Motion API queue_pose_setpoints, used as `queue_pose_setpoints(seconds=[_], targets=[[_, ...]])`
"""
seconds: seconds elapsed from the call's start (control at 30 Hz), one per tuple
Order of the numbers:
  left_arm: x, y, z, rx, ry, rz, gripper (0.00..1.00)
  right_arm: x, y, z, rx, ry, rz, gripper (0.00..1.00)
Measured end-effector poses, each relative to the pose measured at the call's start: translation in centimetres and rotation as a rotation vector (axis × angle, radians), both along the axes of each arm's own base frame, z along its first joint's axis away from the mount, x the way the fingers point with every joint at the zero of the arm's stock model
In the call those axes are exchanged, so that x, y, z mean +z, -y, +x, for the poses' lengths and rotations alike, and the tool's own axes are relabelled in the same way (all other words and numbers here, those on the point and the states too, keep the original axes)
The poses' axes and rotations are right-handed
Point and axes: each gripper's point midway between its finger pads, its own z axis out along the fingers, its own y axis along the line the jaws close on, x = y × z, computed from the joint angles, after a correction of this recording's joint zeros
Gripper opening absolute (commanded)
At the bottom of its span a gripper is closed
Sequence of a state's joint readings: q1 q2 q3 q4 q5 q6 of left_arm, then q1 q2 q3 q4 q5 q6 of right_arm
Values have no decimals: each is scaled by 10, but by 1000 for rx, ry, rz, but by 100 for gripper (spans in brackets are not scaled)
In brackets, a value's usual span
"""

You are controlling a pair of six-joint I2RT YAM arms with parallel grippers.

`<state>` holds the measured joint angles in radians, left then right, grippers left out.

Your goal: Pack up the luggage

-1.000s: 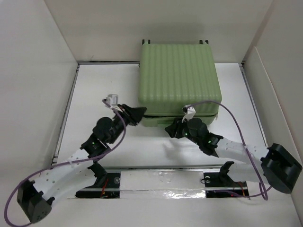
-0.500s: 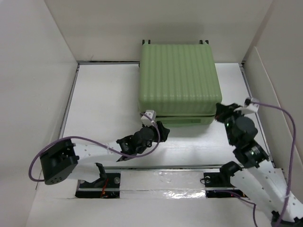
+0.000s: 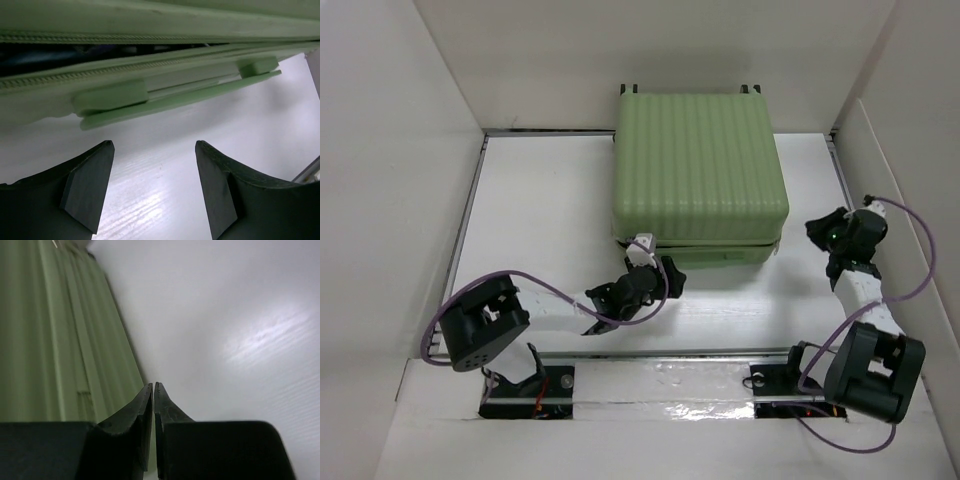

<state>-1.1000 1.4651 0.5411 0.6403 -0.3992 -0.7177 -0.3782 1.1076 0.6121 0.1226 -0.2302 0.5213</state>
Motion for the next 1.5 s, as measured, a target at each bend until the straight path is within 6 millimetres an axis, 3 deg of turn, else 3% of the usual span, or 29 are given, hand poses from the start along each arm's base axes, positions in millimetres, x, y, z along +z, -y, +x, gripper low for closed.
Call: queue_pose_setpoints(seconds=[0.07,0.17,0.23,0.53,0.7,0.77,0.93,1.07,1.27,1.5], targets=[[-3,-2,5,11,-8,-4,63,-34,-22,-5,74,-71,60,11],[1,-3,10,29,-8,-34,63,-57,-58,-6,194,-111,108,11],[4,-5,10,32,-6,-49,63,-59,-81,-3,268,-102,107,11],[15,-28,3,67,2,-93,60,-47,-141,-6,436,-62,45,11],[24,-43,4,118,17,-108,59,-35,-143,-18,438,-10,23,16],[25,-48,7,140,15,-106,59,-38,-142,-30,425,0,19,23],[18,-69,20,198,-12,-114,60,-51,-141,-66,415,41,9,29],[12,-78,26,217,-31,-110,60,-46,-144,-84,429,120,-2,35],[10,-74,23,188,-45,-111,60,-29,-152,-91,485,216,-19,50],[-3,-71,25,181,-74,-81,60,-43,-171,-89,613,176,6,55]])
